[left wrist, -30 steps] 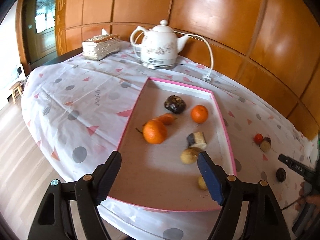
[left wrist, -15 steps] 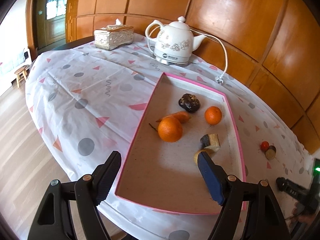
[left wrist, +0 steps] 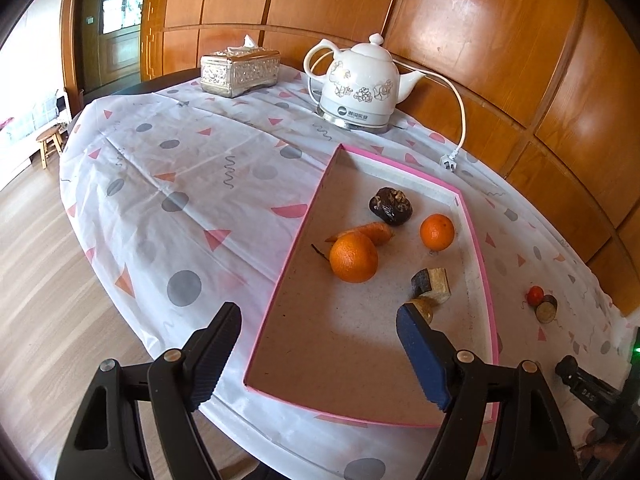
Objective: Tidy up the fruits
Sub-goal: 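Carry the dark root with the right tool into the tray and release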
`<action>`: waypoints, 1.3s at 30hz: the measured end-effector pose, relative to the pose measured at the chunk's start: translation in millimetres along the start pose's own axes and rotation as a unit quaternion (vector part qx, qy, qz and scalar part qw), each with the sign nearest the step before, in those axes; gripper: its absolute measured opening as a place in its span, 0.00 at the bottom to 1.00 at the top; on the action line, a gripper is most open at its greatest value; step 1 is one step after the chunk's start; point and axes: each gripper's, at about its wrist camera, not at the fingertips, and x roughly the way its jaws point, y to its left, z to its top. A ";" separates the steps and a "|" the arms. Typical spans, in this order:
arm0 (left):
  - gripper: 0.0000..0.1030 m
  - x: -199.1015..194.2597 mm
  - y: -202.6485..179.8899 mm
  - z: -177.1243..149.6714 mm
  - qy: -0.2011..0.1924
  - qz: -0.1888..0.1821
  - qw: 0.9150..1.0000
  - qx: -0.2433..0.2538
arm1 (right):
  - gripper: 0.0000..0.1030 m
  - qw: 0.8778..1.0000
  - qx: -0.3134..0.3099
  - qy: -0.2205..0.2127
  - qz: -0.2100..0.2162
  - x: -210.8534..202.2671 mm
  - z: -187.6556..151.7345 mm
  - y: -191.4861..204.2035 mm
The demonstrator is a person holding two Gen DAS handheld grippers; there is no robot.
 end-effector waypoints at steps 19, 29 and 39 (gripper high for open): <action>0.80 -11.6 4.1 2.1 -0.017 0.004 1.000 -0.006 | 0.41 0.980 -0.120 -0.045 0.151 -39.9 25.2 121.9; 0.81 -12.2 7.1 1.1 -0.017 0.005 1.000 -0.011 | 0.41 0.967 -0.166 -0.044 0.189 -41.5 31.6 177.4; 0.81 -9.0 11.6 0.5 -0.012 0.005 1.000 -0.018 | 0.42 0.966 -0.167 -0.019 0.197 -19.8 35.2 207.7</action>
